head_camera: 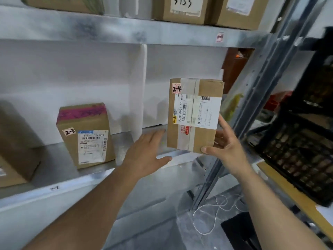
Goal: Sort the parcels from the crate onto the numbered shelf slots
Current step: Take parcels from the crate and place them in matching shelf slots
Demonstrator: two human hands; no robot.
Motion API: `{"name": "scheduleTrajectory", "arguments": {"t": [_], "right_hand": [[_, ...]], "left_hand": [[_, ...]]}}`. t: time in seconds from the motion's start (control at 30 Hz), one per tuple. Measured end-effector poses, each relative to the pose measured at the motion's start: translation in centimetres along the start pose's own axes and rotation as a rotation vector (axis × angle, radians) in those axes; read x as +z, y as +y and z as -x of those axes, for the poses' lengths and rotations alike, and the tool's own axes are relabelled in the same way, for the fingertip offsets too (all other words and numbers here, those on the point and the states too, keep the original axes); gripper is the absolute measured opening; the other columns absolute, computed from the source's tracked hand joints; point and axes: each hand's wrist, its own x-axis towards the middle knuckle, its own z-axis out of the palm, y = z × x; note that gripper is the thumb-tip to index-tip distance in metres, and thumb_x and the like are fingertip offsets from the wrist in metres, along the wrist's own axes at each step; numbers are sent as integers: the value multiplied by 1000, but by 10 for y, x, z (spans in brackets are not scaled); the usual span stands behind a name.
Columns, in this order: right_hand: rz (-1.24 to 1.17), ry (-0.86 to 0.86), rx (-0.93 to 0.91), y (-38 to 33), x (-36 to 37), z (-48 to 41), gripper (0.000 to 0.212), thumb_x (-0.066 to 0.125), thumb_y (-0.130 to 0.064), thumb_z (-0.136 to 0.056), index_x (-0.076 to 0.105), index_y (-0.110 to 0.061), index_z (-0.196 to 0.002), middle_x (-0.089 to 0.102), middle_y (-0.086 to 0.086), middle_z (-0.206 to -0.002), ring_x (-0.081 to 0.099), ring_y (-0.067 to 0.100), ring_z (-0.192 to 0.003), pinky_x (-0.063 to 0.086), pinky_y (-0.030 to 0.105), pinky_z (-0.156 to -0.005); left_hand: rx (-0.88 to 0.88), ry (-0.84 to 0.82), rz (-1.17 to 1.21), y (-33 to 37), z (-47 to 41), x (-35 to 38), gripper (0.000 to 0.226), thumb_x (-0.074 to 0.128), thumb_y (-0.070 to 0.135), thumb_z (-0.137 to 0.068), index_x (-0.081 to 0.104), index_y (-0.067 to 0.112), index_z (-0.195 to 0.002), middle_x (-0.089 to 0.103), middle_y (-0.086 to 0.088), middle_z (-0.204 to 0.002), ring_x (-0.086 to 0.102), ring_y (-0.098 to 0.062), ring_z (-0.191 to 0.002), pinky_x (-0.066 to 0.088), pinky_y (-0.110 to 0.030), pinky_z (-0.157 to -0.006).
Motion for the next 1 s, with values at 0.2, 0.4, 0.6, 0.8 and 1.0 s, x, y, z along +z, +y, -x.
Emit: {"name": "scheduleTrajectory", "arguments": {"t": [0.2, 0.4, 0.6, 0.8, 1.0], "right_hand": [[-104, -190, -8, 38, -12, -69, 100, 77, 6, -71, 30, -45, -143, 60, -11, -119, 60, 6, -109, 54, 16, -77], [-127, -337, 3, 71, -10, -119, 98, 78, 5, -71, 32, -58, -130, 59, -11, -119, 59, 3, -110, 53, 17, -80], [-142, -473, 18, 95, 11, -150, 97, 80, 2, -71, 30, -59, -126, 51, -11, -129, 52, 10, -120, 54, 23, -88], [56, -506, 16, 112, 38, -165, 101, 76, -3, -76, 16, -34, -151, 47, -11, -142, 47, 7, -127, 44, 23, -100], [223, -506, -30, 131, 56, -167, 97, 76, -4, -73, 21, -34, -147, 49, -5, -141, 52, 15, -125, 48, 28, -95]], "left_hand": [[-214, 75, -73, 8, -29, 19, 89, 62, 58, -80, 16, 28, -151, 34, 4, -150, 36, -17, -135, 44, -35, -98], [-422, 39, 2, 15, -50, 36, 91, 65, 51, -83, 9, 30, -152, 24, 2, -155, 32, -18, -138, 42, -39, -104], [-588, 247, 611, 19, -78, 53, 57, 72, 24, -84, 40, 33, -131, 60, 19, -120, 58, -5, -112, 50, -30, -97], [-729, 339, 491, 1, -97, 67, 53, 69, 30, -86, 42, 25, -132, 62, 9, -124, 60, -16, -110, 51, -37, -94], [-784, 284, 485, -11, -94, 90, 48, 65, 29, -89, 41, 22, -131, 59, 6, -131, 57, -20, -118, 45, -28, -92]]}}
